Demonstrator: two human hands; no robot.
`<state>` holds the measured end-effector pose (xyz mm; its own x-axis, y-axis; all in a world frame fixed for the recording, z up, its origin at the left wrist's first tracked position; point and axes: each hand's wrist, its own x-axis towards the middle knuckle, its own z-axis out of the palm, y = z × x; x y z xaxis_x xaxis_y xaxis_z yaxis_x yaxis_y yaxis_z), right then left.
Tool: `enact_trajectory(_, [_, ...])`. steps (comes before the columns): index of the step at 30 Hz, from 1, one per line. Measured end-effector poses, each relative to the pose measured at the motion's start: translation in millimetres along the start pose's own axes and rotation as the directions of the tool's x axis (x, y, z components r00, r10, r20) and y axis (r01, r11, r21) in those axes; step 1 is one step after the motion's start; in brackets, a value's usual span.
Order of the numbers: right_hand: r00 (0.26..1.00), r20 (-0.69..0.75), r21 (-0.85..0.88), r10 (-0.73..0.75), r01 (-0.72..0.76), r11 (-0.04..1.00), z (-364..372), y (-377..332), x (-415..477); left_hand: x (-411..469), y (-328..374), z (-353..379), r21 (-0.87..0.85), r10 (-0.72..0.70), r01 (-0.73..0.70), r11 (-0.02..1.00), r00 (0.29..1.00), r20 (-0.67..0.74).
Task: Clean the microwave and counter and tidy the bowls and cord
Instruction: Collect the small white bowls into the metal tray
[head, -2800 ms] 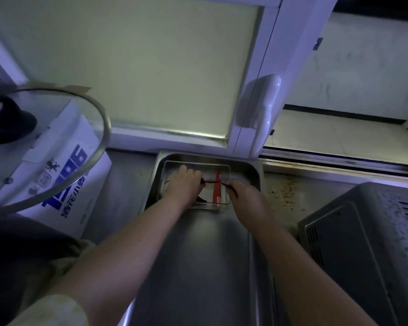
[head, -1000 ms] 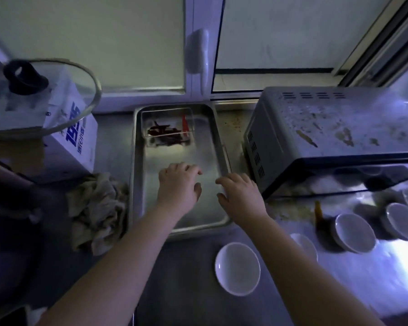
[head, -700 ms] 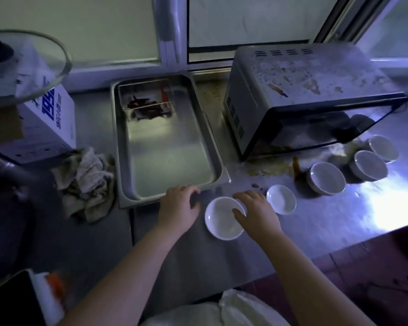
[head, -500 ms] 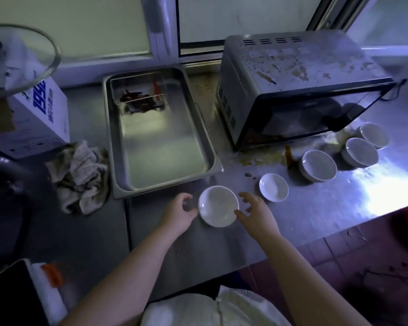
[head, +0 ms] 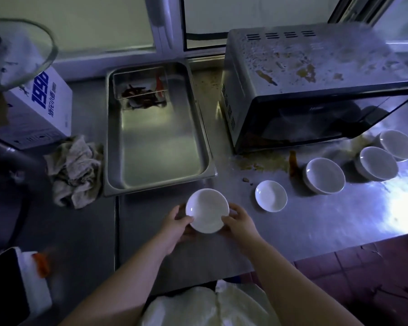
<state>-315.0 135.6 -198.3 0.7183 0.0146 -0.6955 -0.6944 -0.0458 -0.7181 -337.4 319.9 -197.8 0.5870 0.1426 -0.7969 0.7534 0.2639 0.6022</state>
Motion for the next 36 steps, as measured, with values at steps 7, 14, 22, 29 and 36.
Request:
enact_trajectory(7, [0.978,0.125,-0.009,-0.167,0.170,0.985,-28,-35,4,-34,25,26,-0.216,0.087,-0.090,0.972,0.996,-0.024])
enact_trajectory(14, [0.911,-0.136,-0.411,-0.390,0.306,0.858,-122,-57,34,-23,33,86,-0.219,0.056,-0.051,0.974,0.998,0.014])
enact_trajectory(22, [0.984,-0.178,-0.238,0.009,-0.051,0.970,-178,-43,77,-2,27,135,-0.286,-0.004,0.005,0.958,1.000,0.004])
enact_trajectory(29, [0.973,-0.230,-0.237,-0.028,-0.028,0.971,-160,-43,82,-5,54,125,-0.345,0.072,-0.071,0.936,0.997,-0.011])
enact_trajectory(36, [0.970,-0.183,-0.158,-0.158,0.130,0.979,-128,-102,62,-4,96,72,-0.498,0.181,-0.201,0.844,0.980,-0.089])
